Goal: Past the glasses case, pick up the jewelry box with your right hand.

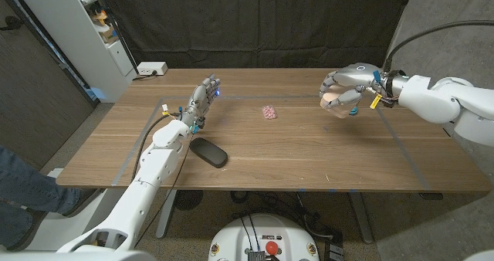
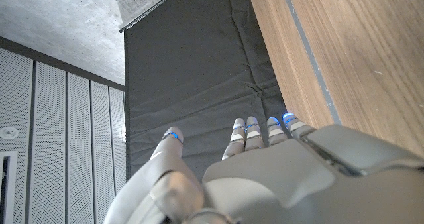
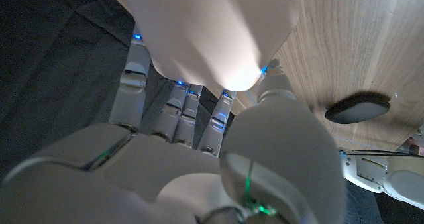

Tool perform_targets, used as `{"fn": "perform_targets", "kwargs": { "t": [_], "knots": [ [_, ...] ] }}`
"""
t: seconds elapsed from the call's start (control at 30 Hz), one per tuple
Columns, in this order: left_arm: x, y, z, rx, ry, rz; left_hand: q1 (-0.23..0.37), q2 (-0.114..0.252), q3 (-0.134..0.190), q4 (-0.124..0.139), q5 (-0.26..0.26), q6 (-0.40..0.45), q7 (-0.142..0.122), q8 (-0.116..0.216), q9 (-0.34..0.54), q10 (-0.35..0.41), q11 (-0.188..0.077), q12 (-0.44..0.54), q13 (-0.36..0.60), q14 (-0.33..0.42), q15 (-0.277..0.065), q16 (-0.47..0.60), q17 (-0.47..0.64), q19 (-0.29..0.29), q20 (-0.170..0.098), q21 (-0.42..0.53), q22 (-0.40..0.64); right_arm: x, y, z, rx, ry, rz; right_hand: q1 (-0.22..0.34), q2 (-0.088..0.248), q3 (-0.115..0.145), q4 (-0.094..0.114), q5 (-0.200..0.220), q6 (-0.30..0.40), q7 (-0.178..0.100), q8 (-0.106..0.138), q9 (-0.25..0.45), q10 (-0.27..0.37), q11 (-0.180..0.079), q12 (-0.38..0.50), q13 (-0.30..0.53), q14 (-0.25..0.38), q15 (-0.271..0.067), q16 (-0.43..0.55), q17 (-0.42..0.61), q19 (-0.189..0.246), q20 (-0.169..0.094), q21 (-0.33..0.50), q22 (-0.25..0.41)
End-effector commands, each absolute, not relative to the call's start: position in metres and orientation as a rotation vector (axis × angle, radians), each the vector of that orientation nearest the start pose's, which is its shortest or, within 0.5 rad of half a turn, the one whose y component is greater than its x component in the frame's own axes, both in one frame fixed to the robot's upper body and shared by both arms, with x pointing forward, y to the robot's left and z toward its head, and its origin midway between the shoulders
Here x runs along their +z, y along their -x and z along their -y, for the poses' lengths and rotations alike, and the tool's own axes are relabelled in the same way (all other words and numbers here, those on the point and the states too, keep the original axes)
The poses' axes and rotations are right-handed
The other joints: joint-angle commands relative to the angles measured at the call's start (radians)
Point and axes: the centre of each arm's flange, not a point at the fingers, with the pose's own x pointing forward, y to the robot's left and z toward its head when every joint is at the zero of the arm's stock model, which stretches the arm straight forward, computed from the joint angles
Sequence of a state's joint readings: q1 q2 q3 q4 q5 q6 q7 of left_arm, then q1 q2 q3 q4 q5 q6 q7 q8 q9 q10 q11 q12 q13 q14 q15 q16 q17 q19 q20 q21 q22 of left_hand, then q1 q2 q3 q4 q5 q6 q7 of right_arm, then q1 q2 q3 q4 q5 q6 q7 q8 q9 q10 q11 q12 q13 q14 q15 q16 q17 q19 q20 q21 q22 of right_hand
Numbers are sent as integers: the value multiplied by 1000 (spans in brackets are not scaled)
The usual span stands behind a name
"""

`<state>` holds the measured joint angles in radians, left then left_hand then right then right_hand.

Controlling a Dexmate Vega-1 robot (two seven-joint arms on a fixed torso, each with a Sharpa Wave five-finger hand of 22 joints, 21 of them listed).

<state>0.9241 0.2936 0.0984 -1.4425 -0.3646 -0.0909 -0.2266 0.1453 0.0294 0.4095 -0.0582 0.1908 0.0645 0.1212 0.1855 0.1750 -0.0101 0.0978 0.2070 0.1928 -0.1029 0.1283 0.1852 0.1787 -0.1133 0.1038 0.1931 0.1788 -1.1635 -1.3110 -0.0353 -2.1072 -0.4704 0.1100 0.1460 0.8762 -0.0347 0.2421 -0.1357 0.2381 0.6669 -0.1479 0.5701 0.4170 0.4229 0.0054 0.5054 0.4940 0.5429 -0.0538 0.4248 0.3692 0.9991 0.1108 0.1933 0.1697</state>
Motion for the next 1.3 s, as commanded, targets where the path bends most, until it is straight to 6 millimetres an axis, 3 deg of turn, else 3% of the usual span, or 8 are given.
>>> {"fn": "perform_targets", "kwargs": {
  "t": [0.03,0.7,1.3],
  "knots": [
    [-13,-640,-269,-291,-16,585,5,10,1,-2,0,7,4,3,3,-3,6,5,4,-1,5,4,6,-5,6,7,2,110,-455,287,98,1886,810,118,116,3,5,-5,8,-1,5,4,-9,-2,6,4,-5,2,-3,5,-20,-21,1,5],
    [-14,-645,-273,-298,-4,586,4,11,0,-4,0,7,4,3,3,-3,6,5,4,-3,6,4,6,-6,6,6,3,128,-440,280,67,1893,860,124,117,5,2,-11,7,-1,6,7,-17,-2,3,15,-14,2,-15,9,-23,-27,2,5],
    [-12,-641,-274,-296,-8,592,4,12,-1,-5,0,8,5,2,3,-4,7,5,4,-3,6,4,6,-7,4,6,3,131,-435,281,56,1888,869,128,122,8,1,-15,19,1,11,7,-11,1,5,24,-7,0,-18,13,-20,-34,5,5]
  ]
}}
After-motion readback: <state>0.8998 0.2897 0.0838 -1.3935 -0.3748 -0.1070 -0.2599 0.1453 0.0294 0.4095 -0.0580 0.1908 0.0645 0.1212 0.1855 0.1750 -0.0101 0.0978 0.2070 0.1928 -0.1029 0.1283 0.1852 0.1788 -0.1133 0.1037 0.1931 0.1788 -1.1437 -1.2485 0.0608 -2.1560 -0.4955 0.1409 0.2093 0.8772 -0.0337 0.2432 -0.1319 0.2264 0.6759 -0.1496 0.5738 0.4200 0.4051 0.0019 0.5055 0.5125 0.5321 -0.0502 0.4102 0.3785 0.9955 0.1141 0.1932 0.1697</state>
